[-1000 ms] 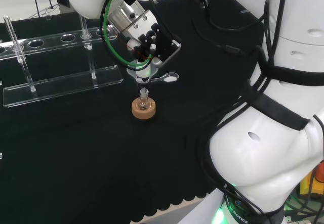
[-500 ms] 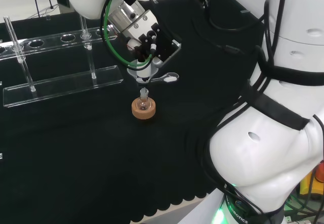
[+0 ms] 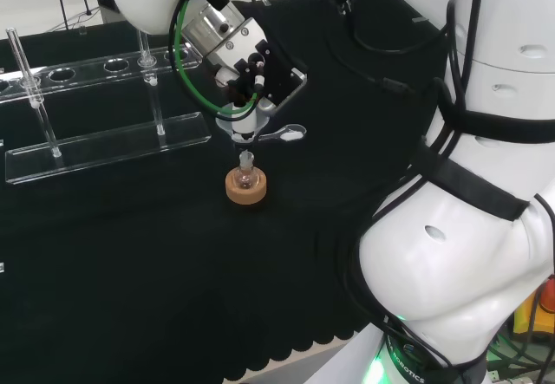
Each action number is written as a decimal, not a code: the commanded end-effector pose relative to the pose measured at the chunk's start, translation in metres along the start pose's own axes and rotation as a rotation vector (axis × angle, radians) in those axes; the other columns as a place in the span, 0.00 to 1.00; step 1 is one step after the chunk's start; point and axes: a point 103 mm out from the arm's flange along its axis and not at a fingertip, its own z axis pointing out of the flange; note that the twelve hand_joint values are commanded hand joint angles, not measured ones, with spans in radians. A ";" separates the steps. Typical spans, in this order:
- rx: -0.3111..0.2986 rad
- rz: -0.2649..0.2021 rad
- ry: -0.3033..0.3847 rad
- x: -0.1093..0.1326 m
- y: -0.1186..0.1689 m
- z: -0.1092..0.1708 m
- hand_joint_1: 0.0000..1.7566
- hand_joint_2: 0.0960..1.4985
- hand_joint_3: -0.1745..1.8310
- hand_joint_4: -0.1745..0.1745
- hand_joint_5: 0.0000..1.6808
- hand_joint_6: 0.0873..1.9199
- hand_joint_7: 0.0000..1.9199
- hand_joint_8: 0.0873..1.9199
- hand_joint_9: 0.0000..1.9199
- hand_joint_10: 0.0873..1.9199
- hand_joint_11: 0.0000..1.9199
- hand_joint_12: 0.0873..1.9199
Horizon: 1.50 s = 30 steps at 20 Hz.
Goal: Place the funnel on the round-bottom flask.
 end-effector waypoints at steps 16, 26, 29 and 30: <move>0.007 -0.002 0.009 0.004 0.003 0.004 0.47 0.45 0.44 0.44 0.36 0.41 0.36 0.32 0.56 0.20 0.32 0.63; 0.047 -0.026 0.032 -0.009 0.000 0.014 0.43 0.38 0.43 0.32 0.19 0.21 0.20 0.35 0.41 0.27 0.23 0.67; 0.048 -0.028 0.029 -0.006 -0.002 0.012 0.40 0.36 0.40 0.30 0.14 0.06 0.10 0.35 0.32 0.30 0.18 0.69; 0.048 -0.029 0.030 -0.006 -0.003 0.011 0.40 0.36 0.39 0.30 0.13 0.03 0.08 0.34 0.30 0.31 0.17 0.69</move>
